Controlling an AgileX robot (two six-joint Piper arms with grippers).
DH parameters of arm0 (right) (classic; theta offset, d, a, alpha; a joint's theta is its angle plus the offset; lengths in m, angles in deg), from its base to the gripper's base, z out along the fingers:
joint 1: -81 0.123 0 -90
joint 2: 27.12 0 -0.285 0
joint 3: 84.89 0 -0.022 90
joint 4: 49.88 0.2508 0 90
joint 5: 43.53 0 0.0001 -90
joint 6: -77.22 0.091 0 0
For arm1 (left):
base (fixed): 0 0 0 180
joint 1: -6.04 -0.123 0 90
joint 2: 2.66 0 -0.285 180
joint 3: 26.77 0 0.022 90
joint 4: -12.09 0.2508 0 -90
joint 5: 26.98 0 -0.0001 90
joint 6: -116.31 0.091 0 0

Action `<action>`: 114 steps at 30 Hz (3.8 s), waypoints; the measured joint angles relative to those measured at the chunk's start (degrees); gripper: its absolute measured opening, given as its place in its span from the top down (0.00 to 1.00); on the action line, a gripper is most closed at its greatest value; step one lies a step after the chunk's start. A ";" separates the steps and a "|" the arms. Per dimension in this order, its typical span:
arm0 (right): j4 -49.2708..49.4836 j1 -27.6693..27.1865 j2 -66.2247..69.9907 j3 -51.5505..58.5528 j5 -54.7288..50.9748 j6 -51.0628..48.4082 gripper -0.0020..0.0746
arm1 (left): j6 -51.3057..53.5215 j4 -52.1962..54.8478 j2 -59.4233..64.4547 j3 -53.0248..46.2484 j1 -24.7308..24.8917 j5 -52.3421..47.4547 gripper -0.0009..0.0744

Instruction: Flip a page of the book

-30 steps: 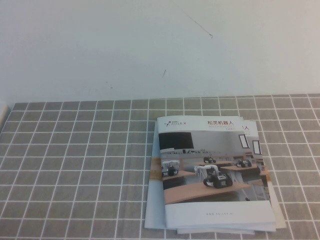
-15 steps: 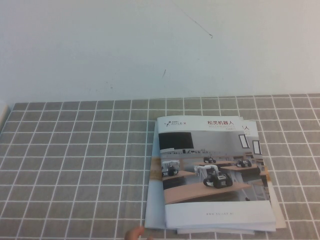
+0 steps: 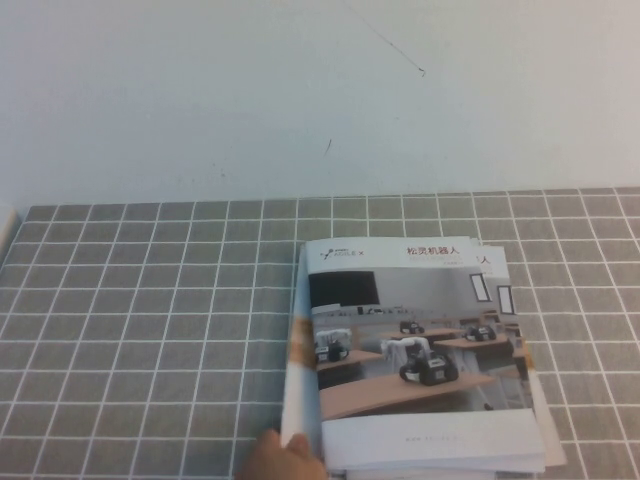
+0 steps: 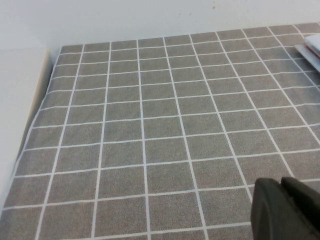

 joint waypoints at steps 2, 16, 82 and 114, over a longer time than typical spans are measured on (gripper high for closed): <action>0.00 0.00 0.00 0.00 0.00 0.00 0.98 | 0.00 0.00 0.00 0.00 0.00 0.00 0.99; 0.00 0.00 0.00 0.00 0.00 0.00 0.98 | 0.00 0.00 0.00 0.00 0.00 0.00 0.99; -1.02 0.00 0.00 0.14 1.84 0.00 0.98 | 1.22 2.33 0.00 -0.35 0.00 27.85 0.99; 1.71 0.00 8.63 -20.47 4.74 2.86 0.98 | -2.21 -3.61 22.62 36.24 0.00 0.16 0.99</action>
